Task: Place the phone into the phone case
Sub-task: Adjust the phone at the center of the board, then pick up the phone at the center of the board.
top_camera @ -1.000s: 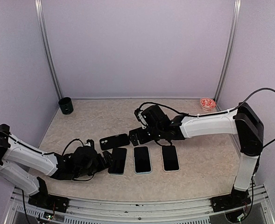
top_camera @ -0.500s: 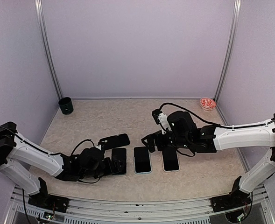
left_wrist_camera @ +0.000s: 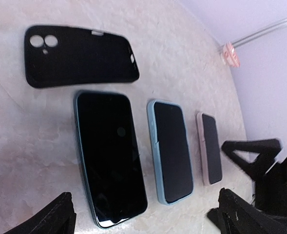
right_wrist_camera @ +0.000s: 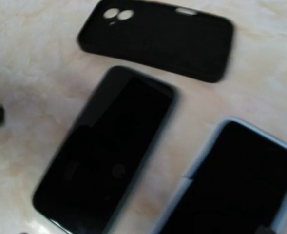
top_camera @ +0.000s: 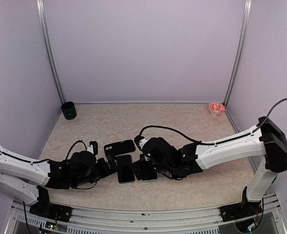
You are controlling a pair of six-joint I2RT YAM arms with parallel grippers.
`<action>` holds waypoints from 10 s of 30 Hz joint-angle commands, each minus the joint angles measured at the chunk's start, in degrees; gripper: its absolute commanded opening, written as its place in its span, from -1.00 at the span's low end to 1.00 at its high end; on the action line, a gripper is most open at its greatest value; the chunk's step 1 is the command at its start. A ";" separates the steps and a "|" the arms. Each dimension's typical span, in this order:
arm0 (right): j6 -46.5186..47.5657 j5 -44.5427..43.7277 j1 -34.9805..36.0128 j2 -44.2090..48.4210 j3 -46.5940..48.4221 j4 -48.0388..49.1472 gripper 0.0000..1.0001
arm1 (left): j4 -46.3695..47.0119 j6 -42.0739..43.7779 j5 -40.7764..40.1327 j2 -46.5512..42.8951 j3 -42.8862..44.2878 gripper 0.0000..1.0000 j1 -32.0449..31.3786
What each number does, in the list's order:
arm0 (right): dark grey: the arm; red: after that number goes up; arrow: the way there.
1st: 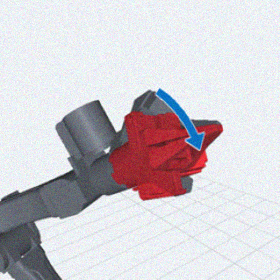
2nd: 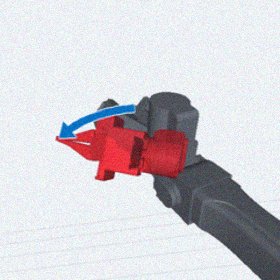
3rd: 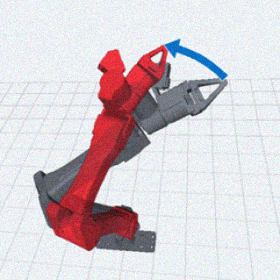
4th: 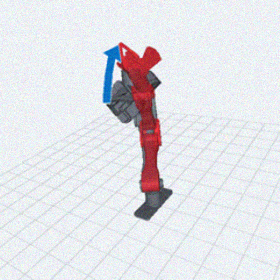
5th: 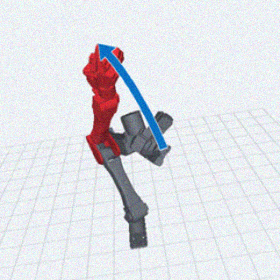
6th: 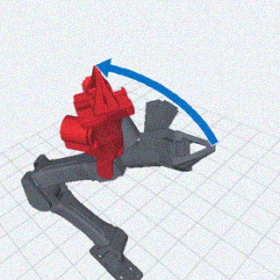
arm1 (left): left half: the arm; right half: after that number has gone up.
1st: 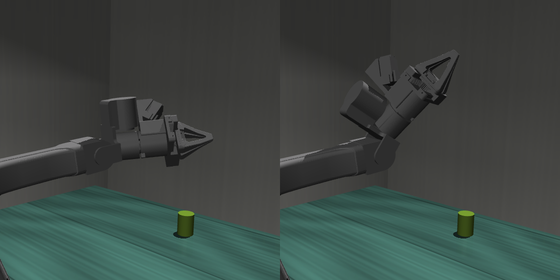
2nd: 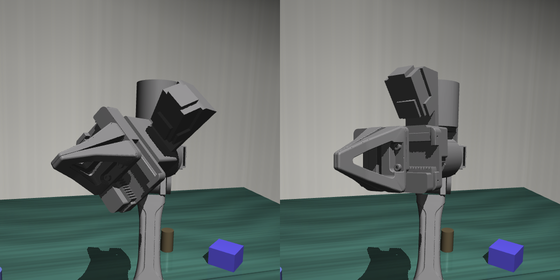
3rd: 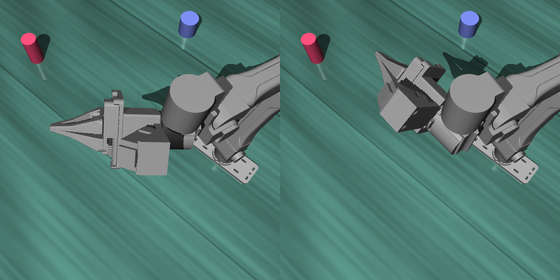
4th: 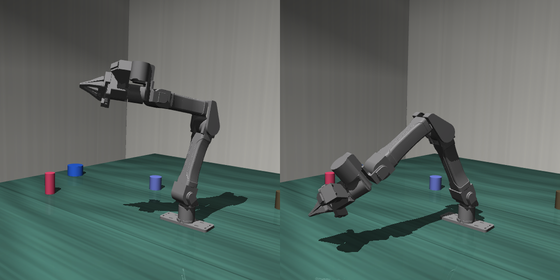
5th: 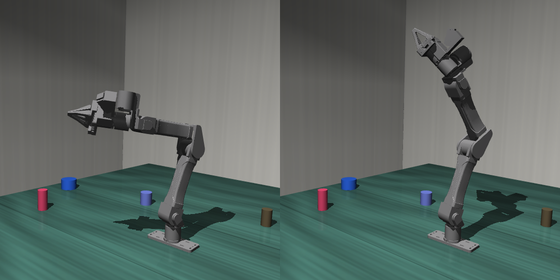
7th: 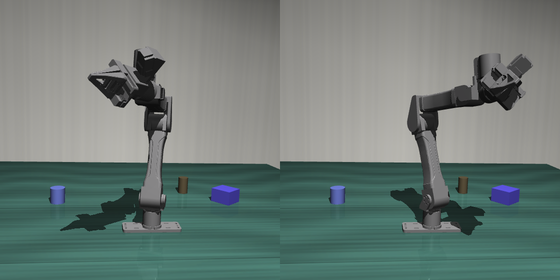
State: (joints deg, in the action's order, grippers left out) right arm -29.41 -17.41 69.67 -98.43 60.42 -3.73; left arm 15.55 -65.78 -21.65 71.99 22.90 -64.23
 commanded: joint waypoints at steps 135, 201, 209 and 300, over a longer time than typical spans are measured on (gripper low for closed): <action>11.67 3.40 5.58 -19.17 17.62 4.29 0.37 | -2.85 2.64 1.78 -15.08 -10.94 0.98 16.14; 15.79 3.62 4.70 -25.84 8.74 13.22 0.36 | -2.15 2.06 1.96 -15.60 -11.38 0.98 16.68; 17.94 3.47 4.76 -22.04 6.45 17.48 0.32 | -1.84 2.14 2.40 -14.06 -11.21 0.98 16.68; 17.10 10.55 1.70 -36.75 42.75 -34.46 0.88 | -1.64 3.29 6.18 -14.66 -13.49 0.98 21.86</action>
State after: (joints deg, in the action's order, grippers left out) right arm -11.97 -4.21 70.76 -131.90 102.63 -34.52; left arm 12.93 -62.17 -14.44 58.22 10.04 -42.83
